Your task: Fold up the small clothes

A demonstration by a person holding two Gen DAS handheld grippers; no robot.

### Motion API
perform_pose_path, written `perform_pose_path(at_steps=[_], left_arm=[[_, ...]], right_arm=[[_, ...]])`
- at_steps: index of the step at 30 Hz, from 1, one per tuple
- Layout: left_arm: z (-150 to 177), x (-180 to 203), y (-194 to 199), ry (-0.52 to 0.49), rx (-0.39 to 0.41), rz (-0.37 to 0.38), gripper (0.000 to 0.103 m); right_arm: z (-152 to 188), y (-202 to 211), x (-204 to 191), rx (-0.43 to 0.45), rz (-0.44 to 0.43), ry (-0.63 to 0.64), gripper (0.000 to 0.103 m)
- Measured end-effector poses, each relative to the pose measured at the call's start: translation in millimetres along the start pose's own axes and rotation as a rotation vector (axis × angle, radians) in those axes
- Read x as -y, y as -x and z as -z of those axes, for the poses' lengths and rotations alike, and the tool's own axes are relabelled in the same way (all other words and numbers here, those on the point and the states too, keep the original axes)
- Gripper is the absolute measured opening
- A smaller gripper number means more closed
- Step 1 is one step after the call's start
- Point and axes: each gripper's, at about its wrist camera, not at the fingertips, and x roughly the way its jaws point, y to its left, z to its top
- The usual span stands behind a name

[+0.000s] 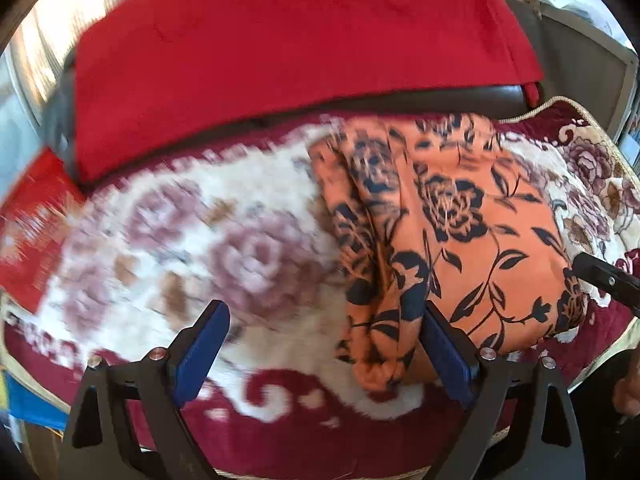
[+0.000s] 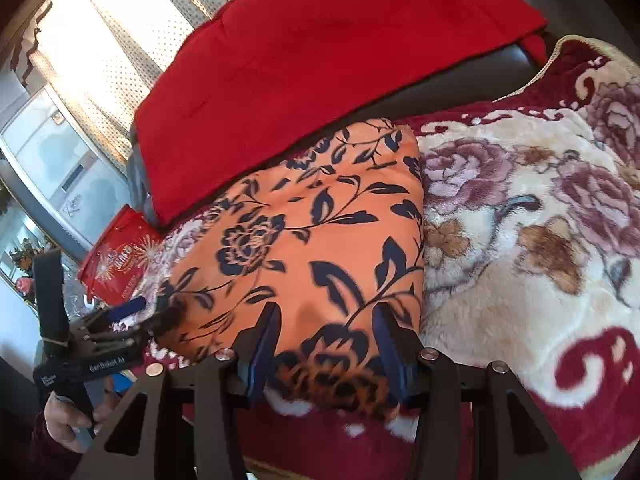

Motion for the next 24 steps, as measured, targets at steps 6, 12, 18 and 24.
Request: perform_pose_path(at_steps=[6, 12, 18, 24], left_arm=[[-6, -2, 67, -0.024, 0.177, -0.197, 0.095], [-7, -6, 119, 0.012, 0.283, -0.248, 0.100], [-6, -12, 131, 0.028, 0.296, -0.217, 0.101], [-10, -11, 107, 0.037, 0.251, -0.202, 0.101]], right_arm=[[3, 45, -47, 0.080, 0.114, 0.122, 0.053], [2, 71, -83, 0.116, 0.201, 0.194, 0.059], [9, 69, -92, 0.104, 0.199, 0.201, 0.059], [6, 47, -76, 0.072, 0.214, 0.158, 0.059]])
